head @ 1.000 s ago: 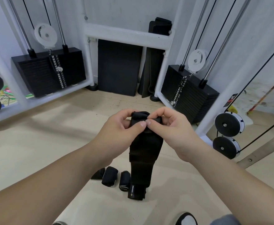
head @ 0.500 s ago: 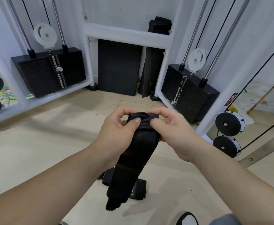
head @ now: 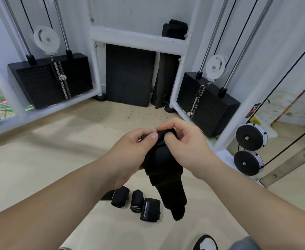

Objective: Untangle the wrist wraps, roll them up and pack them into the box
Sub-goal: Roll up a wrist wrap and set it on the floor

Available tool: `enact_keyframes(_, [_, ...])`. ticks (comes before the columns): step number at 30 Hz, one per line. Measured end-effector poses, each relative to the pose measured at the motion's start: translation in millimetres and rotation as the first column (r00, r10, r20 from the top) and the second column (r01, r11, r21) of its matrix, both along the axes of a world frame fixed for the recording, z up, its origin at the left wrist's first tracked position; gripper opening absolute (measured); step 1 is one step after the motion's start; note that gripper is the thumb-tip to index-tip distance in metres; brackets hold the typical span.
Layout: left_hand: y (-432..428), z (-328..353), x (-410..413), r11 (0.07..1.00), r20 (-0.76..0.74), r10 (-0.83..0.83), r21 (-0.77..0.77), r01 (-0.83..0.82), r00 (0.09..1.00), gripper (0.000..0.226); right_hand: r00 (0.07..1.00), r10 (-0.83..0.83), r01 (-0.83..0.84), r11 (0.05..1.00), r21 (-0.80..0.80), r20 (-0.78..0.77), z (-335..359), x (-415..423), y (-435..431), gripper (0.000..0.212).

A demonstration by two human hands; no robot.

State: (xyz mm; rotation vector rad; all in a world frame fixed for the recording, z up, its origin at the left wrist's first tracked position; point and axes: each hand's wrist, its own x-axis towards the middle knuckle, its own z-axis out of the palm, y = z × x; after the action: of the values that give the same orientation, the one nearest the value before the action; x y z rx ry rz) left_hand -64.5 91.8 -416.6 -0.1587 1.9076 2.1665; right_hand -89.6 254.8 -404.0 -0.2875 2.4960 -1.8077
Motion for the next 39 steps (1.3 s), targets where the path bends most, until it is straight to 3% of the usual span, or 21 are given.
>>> enact_keyframes(4, [4.1, 0.5, 0.5, 0.995, -0.105, 0.086, -0.033, -0.090, 0.991, 0.015, 1.000, -0.005, 0.006, 0.999, -0.050, 0.021, 1.5, 1.0, -0.4, 0.040])
enact_keyframes(8, [1.8, -1.7, -0.8, 0.988, -0.201, 0.116, -0.078, -0.134, 0.973, 0.016, 0.953, 0.149, -0.065, 0.952, -0.300, 0.264, 5.1, -2.1, 7.0, 0.023])
enact_keyframes(10, [-1.9, -2.7, -0.9, 0.983, -0.267, 0.089, -0.132, -0.128, 0.960, 0.017, 0.909, 0.229, -0.086, 0.921, -0.379, 0.349, 2.6, -4.9, 12.2, 0.032])
enact_keyframes(14, [-7.8, -5.7, 2.4, 0.938, -0.406, 0.010, -0.313, -0.149, 0.914, 0.016, 0.844, 0.314, -0.217, 0.941, -0.258, 0.436, -1.0, -4.6, 13.7, 0.051])
enact_keyframes(17, [-10.3, -8.2, 3.2, 0.899, -0.487, -0.045, -0.401, -0.178, 0.872, 0.019, 0.850, 0.322, -0.235, 0.940, -0.247, 0.418, -1.1, -3.4, 13.3, 0.042])
enact_keyframes(19, [-11.3, -7.4, 2.6, 0.904, -0.475, -0.060, -0.399, -0.154, 0.878, 0.022, 0.870, 0.295, -0.190, 0.940, -0.282, 0.396, -1.4, -3.9, 11.2, 0.028])
enact_keyframes(22, [-14.5, -4.0, 1.3, 0.960, -0.330, -0.047, -0.276, -0.048, 0.943, 0.020, 0.902, 0.208, -0.092, 0.949, -0.300, 0.379, -7.4, -6.9, 9.4, 0.013])
enact_keyframes(27, [-17.1, -2.6, 0.7, 0.993, -0.072, -0.057, -0.103, 0.049, 0.996, 0.016, 0.963, 0.172, -0.127, 0.968, -0.215, 0.207, -9.6, -6.9, 11.1, 0.024])
enact_keyframes(30, [-17.8, -4.6, -1.7, 0.973, -0.180, -0.042, -0.231, -0.001, 0.983, 0.012, 0.975, 0.170, -0.140, 0.970, -0.198, 0.142, -10.7, -7.5, 13.6, 0.028])
enact_keyframes(33, [-16.5, -3.1, -1.3, 0.974, -0.243, -0.022, -0.222, -0.034, 0.970, 0.012, 0.928, 0.237, -0.125, 0.926, -0.357, 0.288, -7.4, -6.7, 15.1, 0.028])
enact_keyframes(35, [-15.8, -2.8, -1.4, 0.978, -0.280, -0.024, -0.204, -0.035, 0.960, 0.015, 0.868, 0.314, -0.147, 0.903, -0.404, 0.385, -3.7, -6.3, 15.0, 0.040])
enact_keyframes(39, [-14.7, -2.9, 1.9, 0.970, -0.367, -0.022, -0.232, -0.069, 0.930, 0.019, 0.869, 0.290, -0.183, 0.941, -0.284, 0.401, -4.2, -7.4, 13.4, 0.056])
